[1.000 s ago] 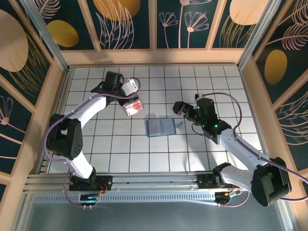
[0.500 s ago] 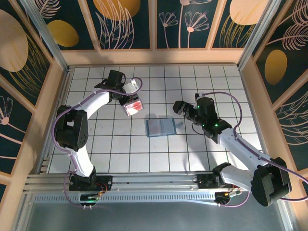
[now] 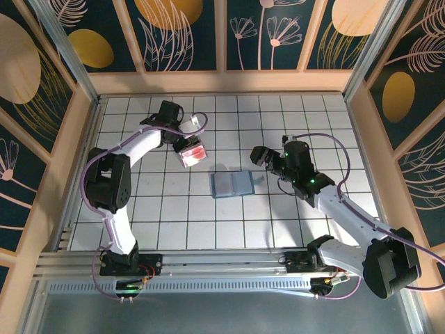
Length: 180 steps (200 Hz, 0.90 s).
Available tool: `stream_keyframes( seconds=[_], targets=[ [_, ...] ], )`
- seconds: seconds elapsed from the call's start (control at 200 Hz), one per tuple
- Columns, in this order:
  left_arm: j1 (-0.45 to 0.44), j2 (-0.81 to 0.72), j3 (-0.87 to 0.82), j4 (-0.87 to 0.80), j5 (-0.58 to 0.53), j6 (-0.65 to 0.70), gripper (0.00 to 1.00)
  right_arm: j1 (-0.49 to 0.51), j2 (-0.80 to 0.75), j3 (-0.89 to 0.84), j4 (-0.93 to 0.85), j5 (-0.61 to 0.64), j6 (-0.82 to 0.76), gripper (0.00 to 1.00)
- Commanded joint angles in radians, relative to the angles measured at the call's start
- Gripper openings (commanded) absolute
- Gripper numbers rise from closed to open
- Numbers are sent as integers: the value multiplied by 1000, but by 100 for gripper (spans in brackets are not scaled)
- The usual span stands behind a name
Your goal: Take the credit cards out of the card holder
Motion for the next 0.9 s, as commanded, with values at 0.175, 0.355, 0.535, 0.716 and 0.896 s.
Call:
stream_keyframes(
  seconds=[0.175,0.355,0.535,0.716,0.896],
  targets=[
    [8,35,62,-50,-2,4,13,4,-10,24,-1,12,6,99],
    [9,11,61,-59,0,-3,15,5,-5,23,2,10,4,99],
    [8,-18,63,-73,-3,-14,15,11,0,27,-3,18,-2,99],
    [9,-82,58,-68,26,-65,20,63,34,56,-61,93,-28,98],
    [10,-182,-7,23,20,-195,23,179,137,146,-157,222,-76,84]
  ],
)
